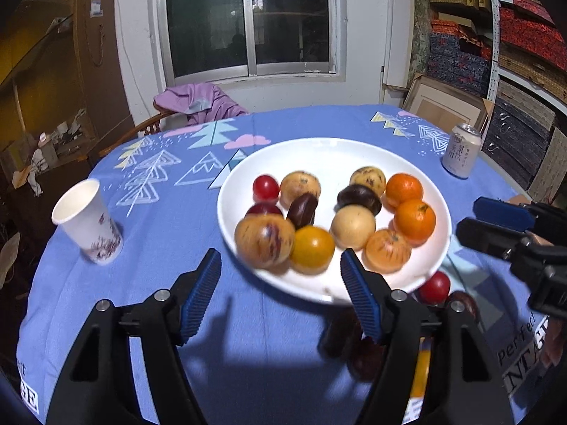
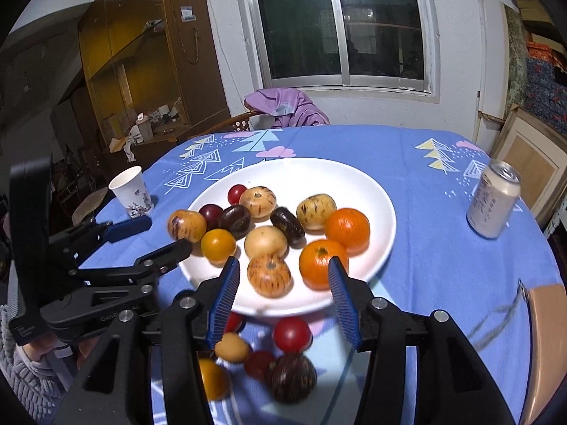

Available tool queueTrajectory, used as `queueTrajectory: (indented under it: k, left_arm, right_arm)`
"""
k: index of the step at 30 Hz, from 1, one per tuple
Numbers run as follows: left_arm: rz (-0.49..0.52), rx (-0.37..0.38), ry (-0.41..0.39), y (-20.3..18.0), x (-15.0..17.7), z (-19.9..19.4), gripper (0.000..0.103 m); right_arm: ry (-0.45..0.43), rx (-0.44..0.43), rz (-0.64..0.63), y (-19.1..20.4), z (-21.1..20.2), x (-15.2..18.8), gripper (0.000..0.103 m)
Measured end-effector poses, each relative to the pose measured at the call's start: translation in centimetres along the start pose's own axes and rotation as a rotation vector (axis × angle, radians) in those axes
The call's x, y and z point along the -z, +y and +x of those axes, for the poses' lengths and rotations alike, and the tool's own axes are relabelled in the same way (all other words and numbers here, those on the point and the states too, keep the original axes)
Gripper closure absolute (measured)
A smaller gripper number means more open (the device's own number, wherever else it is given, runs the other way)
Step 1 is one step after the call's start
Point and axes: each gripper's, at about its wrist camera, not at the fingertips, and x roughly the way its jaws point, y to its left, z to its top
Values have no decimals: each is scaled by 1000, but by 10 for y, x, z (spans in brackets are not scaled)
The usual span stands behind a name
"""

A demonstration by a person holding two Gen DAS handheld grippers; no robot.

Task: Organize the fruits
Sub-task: 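Move both tools back to the dark brown fruits beside the plate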

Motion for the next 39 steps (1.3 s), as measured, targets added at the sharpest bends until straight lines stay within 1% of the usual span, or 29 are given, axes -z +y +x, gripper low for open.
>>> queueTrajectory:
  k: [2, 5, 8, 12, 13, 15, 18, 21, 25, 29, 31, 33, 34, 35, 36, 39]
  left_arm:
    - [-19, -1, 4, 6, 10, -9, 35]
    - [-27, 0, -1, 9, 24, -21, 29]
    - [-4, -12, -6, 6, 37, -30, 27]
    - [28, -16, 4, -1, 50, -35, 27]
    - [37, -19, 8, -3, 53, -34, 27]
    - [50, -23, 13, -7, 56, -33, 27]
    - [57, -29, 13, -9, 56, -30, 27]
    - [47, -19, 23, -9, 54, -23, 27]
    - [27, 12, 31, -8, 49, -16, 27]
    - [23, 7, 42, -11, 43, -5, 26]
    - [1, 9, 62, -6, 41, 1, 23]
    - [-8, -34, 66, 2, 42, 1, 22]
    - [1, -83, 63, 8, 43, -1, 22]
    - [-2, -115, 61, 15, 45, -3, 22]
    - [-26, -122, 63, 25, 47, -6, 22]
    - [-96, -91, 53, 40, 45, -15, 22]
  right_arm:
    - [-5, -7, 11, -3, -8, 5, 50]
    - [-13, -13, 27, -8, -18, 14, 50]
    - [-12, -25, 39, -11, -27, 23, 50]
    - [1, -26, 16, -9, -34, 38, 50]
    - [6, -28, 7, -7, -36, 43, 49]
    - [14, -22, -4, -4, -37, 50, 44]
    - [32, -16, -26, 1, -34, 55, 43]
    - [40, -13, -40, 4, -32, 57, 43]
    - [42, -12, -33, 2, -32, 57, 43]
    - [50, -10, -27, 1, -30, 57, 42]
    - [54, -10, -27, 1, -29, 58, 42]
    - [53, -11, -27, 1, -29, 57, 42]
    - [50, -12, -25, 0, -30, 57, 42]
    - [49, -13, -24, 0, -30, 57, 42]
    - [48, -14, -22, -1, -30, 57, 42]
    - [46, -20, -24, 0, -32, 56, 42]
